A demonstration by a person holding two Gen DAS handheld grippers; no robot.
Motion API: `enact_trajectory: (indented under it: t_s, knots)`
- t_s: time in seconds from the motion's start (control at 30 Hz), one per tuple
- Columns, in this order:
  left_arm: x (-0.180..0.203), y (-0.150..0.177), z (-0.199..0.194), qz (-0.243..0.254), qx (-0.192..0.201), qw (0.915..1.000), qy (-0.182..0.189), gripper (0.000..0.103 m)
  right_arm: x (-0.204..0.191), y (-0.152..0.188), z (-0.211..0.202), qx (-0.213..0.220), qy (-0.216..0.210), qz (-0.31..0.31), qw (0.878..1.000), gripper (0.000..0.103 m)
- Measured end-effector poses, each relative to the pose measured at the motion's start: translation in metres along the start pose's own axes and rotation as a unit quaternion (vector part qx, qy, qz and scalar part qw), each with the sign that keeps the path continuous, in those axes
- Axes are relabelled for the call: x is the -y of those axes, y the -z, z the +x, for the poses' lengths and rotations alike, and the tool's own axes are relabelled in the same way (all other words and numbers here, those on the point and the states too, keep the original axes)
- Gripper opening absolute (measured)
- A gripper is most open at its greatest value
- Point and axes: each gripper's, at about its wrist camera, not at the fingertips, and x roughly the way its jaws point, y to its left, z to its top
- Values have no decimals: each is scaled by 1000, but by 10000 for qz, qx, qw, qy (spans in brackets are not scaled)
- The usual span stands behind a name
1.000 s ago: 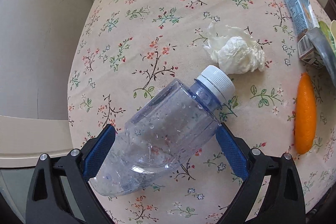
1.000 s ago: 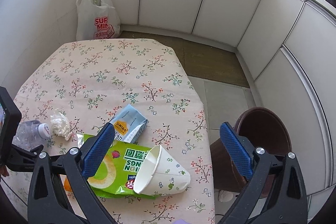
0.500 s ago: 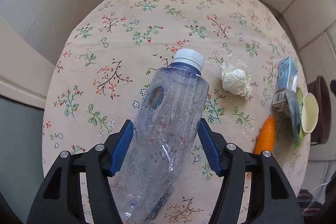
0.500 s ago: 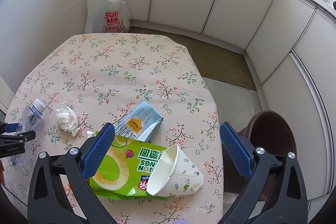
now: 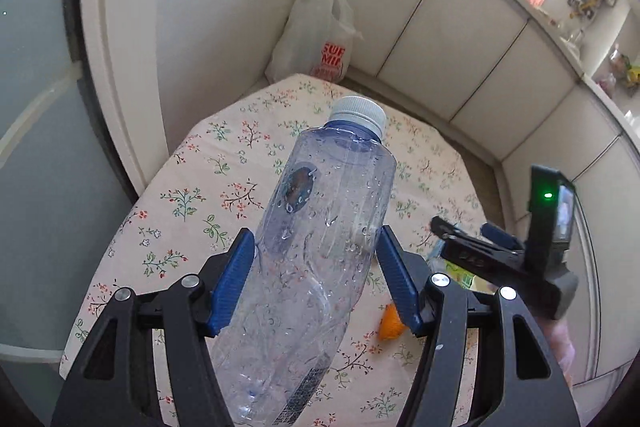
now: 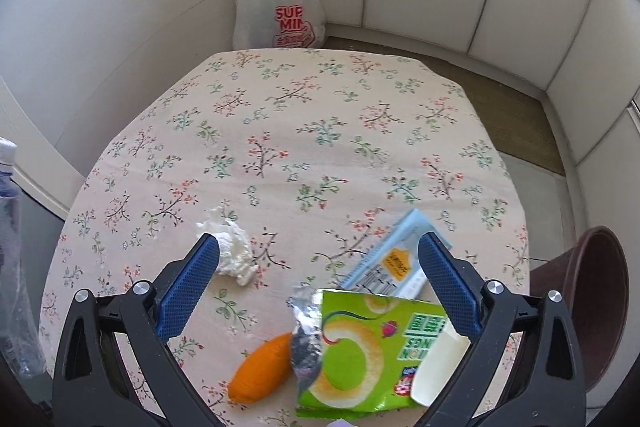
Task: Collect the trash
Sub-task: 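Grasp the crumpled white tissue with the right gripper while the left holds the bottle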
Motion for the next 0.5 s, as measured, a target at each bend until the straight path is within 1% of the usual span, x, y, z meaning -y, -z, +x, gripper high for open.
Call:
enact_trajectory:
  t_s: [0.07, 0.17, 0.27, 0.3, 0.4, 0.5]
  knots:
    - [1, -2, -5, -18, 121, 9999, 63, 62, -18, -1, 11, -114, -125, -164, 9997, 93]
    - [6, -3, -12, 139, 347, 9993, -60, 62, -39, 1, 26, -200, -56, -396, 9990, 91]
    - [8, -6, -19, 255, 466, 9986, -14, 62, -55, 5, 41, -260, 4, -571, 9980, 90]
    - [8, -6, -22, 297, 508, 9983, -39, 62, -58, 6, 45, -296, 23, -596, 9978, 88]
    - [2, -7, -29, 276, 610, 9977, -120, 62, -65, 8, 59, -458, -4, -619, 9970, 78]
    - [-12, -9, -26, 131, 572, 9982, -143, 60, -69, 11, 71, -620, -24, -591, 9963, 63]
